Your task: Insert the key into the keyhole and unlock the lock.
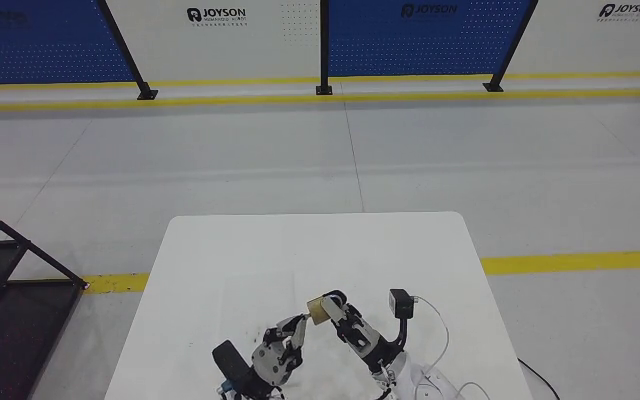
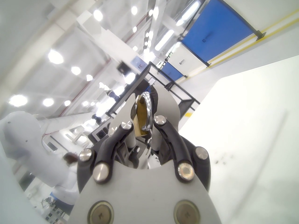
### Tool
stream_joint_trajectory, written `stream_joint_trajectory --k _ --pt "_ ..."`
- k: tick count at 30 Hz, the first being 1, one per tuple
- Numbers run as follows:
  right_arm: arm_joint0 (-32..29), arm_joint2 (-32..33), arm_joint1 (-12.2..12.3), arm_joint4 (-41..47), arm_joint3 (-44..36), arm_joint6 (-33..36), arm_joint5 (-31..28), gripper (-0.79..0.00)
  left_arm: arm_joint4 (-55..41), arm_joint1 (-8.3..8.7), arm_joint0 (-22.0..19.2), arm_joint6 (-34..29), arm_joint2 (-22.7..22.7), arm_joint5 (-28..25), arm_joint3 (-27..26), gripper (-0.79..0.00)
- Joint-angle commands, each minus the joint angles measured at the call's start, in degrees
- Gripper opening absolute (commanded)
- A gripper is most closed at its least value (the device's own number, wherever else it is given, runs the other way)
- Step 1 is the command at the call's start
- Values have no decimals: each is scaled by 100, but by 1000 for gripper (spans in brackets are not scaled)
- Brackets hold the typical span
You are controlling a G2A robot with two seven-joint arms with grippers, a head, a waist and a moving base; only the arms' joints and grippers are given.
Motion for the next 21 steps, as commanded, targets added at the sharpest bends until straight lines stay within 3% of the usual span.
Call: stream_joint_trajectory --k 1,21 --pt "-2 2 3 7 -5 7 5 -785 130 -1 -28 70 13 181 39 -785" --pt "-14 4 34 124 -37 133 -9 -785 1024 47 -217 453 10 1058 272 -785"
